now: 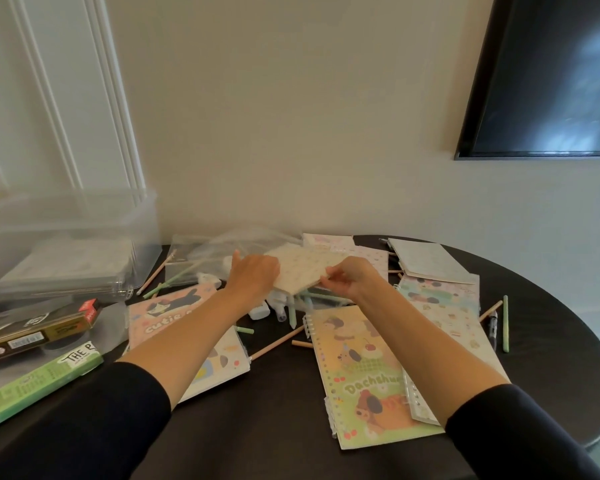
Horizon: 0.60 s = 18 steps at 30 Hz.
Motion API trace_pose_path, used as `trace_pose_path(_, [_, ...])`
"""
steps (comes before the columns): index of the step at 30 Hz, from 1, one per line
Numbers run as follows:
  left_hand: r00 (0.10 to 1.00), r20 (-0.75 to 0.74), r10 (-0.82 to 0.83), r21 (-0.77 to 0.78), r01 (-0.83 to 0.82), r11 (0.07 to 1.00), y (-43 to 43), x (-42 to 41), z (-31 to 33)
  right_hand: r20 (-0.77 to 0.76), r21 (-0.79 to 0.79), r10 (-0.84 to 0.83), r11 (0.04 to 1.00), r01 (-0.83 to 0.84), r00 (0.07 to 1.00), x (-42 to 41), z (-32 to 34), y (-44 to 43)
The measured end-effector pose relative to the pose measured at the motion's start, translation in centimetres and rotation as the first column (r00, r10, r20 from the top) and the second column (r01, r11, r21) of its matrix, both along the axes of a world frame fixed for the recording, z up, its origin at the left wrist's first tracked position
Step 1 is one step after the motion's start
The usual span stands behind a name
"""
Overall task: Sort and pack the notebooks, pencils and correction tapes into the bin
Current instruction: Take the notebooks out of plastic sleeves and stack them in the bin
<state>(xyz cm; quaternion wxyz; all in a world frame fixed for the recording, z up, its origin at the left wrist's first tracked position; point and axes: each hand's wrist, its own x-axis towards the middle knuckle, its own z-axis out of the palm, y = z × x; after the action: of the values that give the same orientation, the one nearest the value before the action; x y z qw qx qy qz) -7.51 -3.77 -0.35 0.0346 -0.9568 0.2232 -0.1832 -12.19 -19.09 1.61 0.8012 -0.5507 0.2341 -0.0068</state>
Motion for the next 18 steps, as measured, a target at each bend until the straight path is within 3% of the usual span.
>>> trace_pose_path(5, [0.966, -0.066, -0.252, -0.343, 0.215, 0.914, -0.7, -0.1, 1.7, 0.046, 0.212, 0.001, 0.977, -0.011, 0.999, 0.0, 0.5, 1.0])
trace_pose_path(10, [0.878, -0.115, -0.464, -0.558, 0.33, 0.761, -0.4, -0.7, 3.3, 0.007, 0.34, -0.028, 0.94, 0.024, 1.0, 0.6, -0.2, 1.8])
trace_pose_path(14, [0.809, -0.149, -0.569, -0.671, 0.34, 0.659, -1.0, -1.8, 3.3, -0.008, 0.569, -0.066, 0.82, 0.059, 0.998, 1.0, -2.0, 2.2])
trace_pose_path(18, [0.779, -0.209, -0.591, -0.723, 0.284, 0.63, -0.3, -2.0, 2.9, 0.022, 0.576, -0.097, 0.815, 0.066, 0.995, 1.7, -3.1, 3.5])
